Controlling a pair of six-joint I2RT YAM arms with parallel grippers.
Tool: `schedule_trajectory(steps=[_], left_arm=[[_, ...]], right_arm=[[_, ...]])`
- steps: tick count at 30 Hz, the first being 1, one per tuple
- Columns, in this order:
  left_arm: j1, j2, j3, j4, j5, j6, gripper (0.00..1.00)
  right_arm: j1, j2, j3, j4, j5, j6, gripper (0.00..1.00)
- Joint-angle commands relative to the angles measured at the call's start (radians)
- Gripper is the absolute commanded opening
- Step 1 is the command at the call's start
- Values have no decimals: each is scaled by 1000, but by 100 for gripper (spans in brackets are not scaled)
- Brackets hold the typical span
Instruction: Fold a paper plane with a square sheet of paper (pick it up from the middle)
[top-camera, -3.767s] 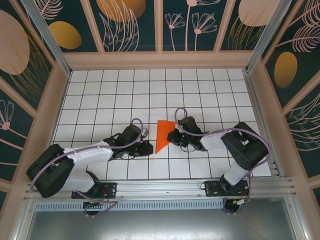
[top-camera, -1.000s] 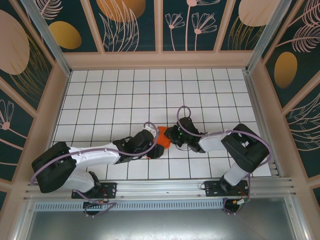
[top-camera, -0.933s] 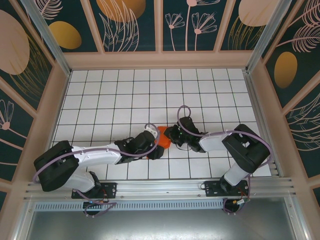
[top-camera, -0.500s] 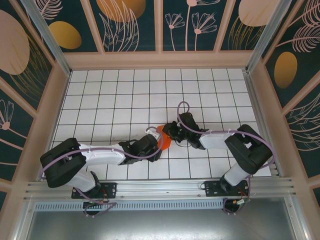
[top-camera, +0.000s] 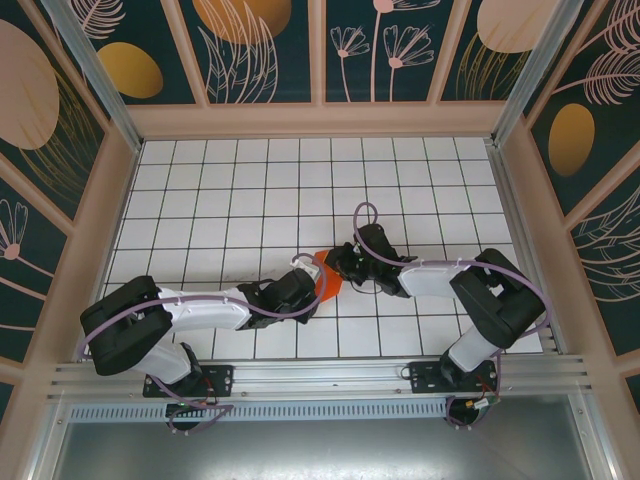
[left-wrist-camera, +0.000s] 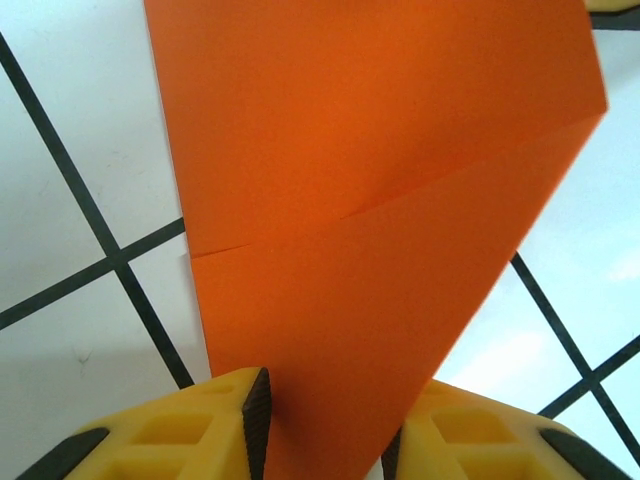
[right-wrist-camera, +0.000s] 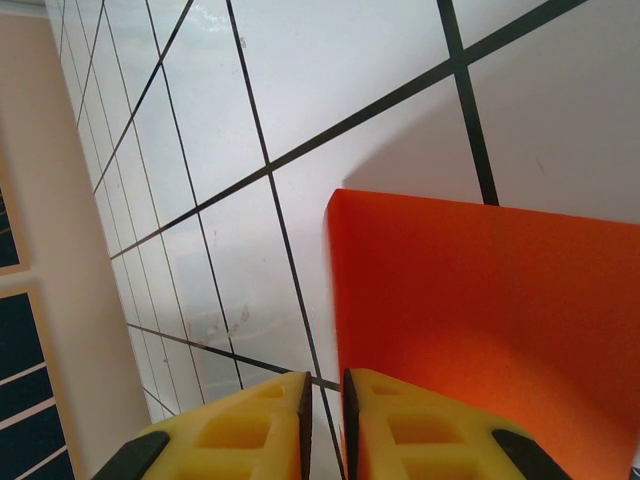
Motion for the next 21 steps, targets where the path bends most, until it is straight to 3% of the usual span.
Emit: schedule_trajectory(steps=[1,8,13,21], left_arm=[[-5,-1,-7,-9,-9,15,35],[-5,6,-12,2,8,28,28],[-5,29,-1,2,14,37,20],[-5,81,33,3,64,32,14]], right_arm=[[-5,-24,19,-16,0,-19,20],[-7,-26,29,-31,0,-26,17],[-10,-59,43,-93,20,-64,23],[-20,-234,50,-311,126,-177,48]])
